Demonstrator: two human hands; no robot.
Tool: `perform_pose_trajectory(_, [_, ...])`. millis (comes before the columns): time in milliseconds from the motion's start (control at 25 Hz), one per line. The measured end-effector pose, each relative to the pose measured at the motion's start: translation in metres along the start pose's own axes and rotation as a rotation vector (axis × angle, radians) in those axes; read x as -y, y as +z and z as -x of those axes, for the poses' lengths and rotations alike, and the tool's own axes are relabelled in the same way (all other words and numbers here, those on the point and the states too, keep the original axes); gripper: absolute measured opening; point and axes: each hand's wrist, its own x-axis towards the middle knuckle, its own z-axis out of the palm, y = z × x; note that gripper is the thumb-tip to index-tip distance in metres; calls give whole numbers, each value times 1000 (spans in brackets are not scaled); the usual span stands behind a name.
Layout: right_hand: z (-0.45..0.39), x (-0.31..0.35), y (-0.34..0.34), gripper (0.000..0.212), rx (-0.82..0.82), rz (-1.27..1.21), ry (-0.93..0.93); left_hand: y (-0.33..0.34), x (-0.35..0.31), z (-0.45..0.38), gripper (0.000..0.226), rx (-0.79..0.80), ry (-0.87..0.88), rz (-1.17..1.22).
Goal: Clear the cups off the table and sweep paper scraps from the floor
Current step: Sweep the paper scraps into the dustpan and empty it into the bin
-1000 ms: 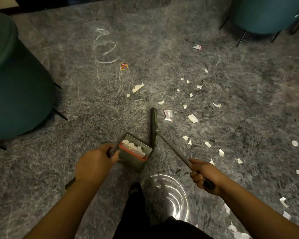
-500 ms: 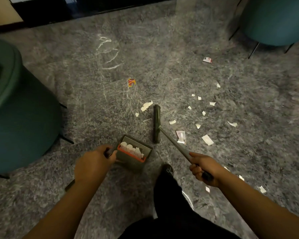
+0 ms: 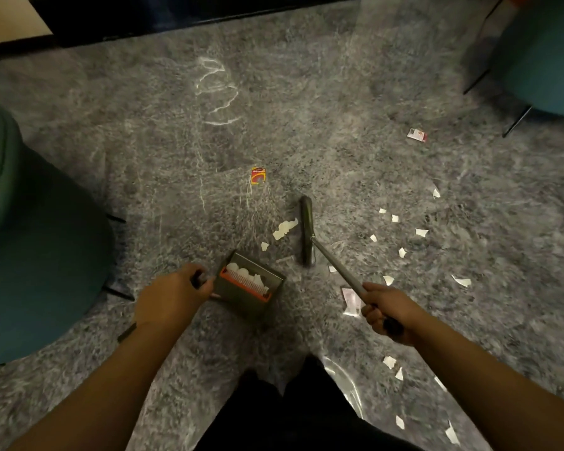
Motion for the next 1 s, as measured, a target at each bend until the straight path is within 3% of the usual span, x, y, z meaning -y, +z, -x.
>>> perform_pose_trajectory(360, [-49, 81, 53, 28, -71, -65, 2, -11, 12, -166, 32, 172, 51, -57])
perform_pose_trajectory(480, [-77, 102, 76, 25, -114, -31, 7, -5, 18, -197, 30, 159, 144, -65])
perform_pose_trajectory(680, [-135, 133, 104, 25, -162, 87, 47, -7, 20, -228, 28, 131, 212, -77])
perform_pose_trajectory(760, [-158, 144, 113, 14, -163, 142, 67, -7, 15, -234, 30, 147, 210, -65])
perform_pose_trajectory(1000, [-195, 158, 140, 17, -75, 449, 131, -5, 6, -246, 31, 153, 193, -54])
